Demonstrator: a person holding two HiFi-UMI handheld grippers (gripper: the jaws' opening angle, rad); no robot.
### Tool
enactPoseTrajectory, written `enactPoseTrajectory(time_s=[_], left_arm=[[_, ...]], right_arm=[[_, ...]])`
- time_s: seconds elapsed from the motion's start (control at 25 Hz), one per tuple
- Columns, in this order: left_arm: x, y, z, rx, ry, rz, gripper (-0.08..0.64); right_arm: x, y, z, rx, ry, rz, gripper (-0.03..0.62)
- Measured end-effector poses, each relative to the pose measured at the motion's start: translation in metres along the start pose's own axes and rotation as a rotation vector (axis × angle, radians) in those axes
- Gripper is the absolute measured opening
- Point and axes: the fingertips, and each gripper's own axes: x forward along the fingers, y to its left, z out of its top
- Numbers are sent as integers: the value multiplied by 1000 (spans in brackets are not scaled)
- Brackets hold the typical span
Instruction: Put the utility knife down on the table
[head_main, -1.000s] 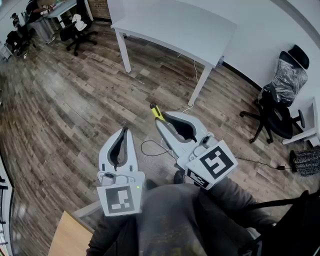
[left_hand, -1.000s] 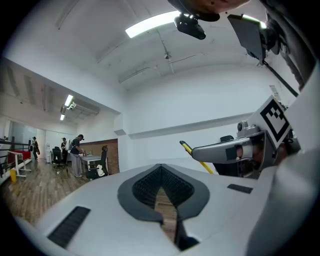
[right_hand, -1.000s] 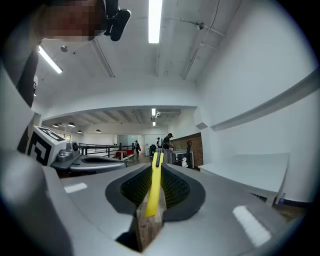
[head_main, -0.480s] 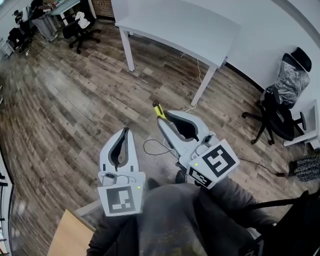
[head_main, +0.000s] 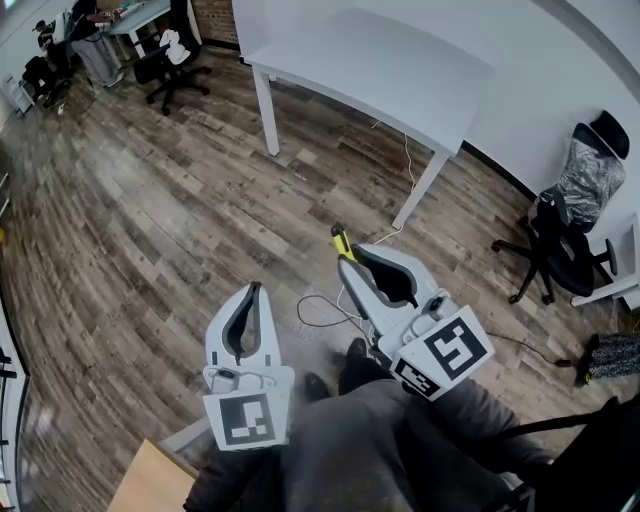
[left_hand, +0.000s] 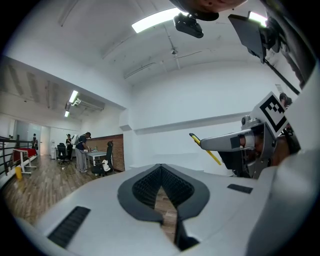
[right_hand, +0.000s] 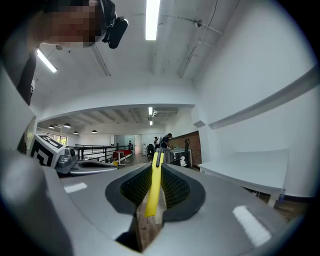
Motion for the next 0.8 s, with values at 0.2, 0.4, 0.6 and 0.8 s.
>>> enactPoseTrajectory(time_s=[0.2, 0.4, 0.6, 0.8], left_arm=[[50, -1, -6, 4, 29, -30, 2], [121, -9, 2, 35, 41, -59, 2], [181, -13, 19, 47, 27, -43, 2], [215, -12, 18, 60, 57, -26, 2]], right_arm=[[17, -43, -1, 12, -9, -37, 57], [44, -111, -2, 47, -30, -71, 57], [68, -159, 0, 61, -33, -48, 57], [93, -195, 3, 86, -40, -32, 57]])
